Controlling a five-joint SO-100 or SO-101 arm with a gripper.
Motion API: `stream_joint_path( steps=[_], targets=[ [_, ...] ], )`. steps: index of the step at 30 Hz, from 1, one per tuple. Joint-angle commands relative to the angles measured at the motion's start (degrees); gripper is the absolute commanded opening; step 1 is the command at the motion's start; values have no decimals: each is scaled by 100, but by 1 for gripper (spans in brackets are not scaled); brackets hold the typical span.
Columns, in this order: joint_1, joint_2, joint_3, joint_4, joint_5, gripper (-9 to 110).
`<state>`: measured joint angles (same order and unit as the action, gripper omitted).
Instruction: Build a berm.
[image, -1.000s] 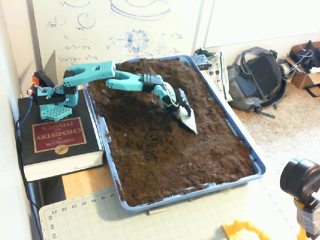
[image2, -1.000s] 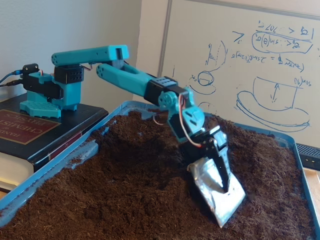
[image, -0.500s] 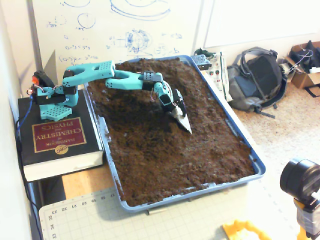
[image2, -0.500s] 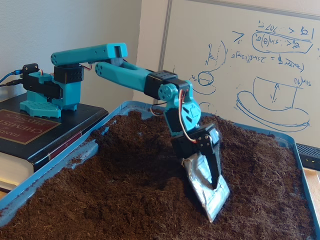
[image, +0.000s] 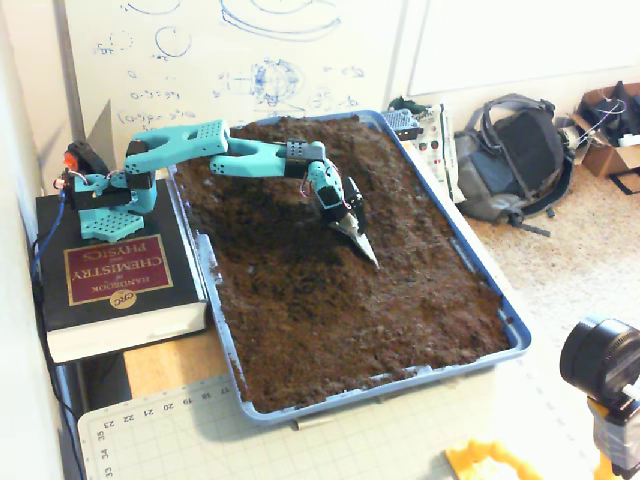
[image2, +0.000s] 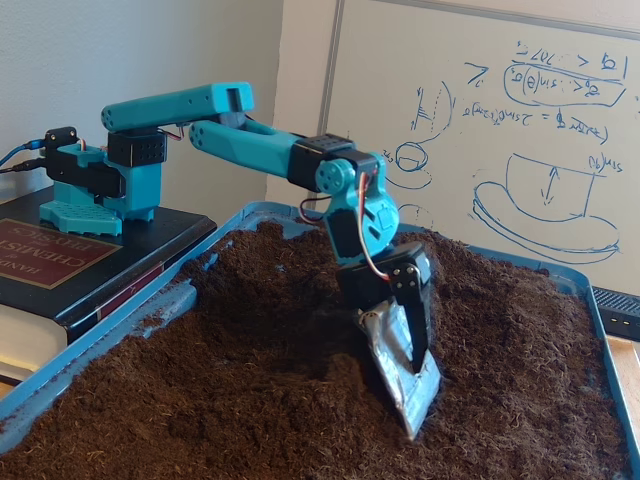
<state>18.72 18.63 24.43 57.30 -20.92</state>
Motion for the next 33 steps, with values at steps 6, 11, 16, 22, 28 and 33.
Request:
stream_joint_path(
  steps=[6, 11, 16, 22, 28, 33],
  targets=[
    [299, 229, 53, 642, -114, 1],
    [413, 861, 765, 809, -114, 1],
    [413, 1767, 1775, 773, -62, 1],
    [387, 2619, 2101, 747, -9, 1],
    [396, 3437, 1688, 229, 18, 1],
    [281, 3568, 1345, -580, 642, 1]
  ],
)
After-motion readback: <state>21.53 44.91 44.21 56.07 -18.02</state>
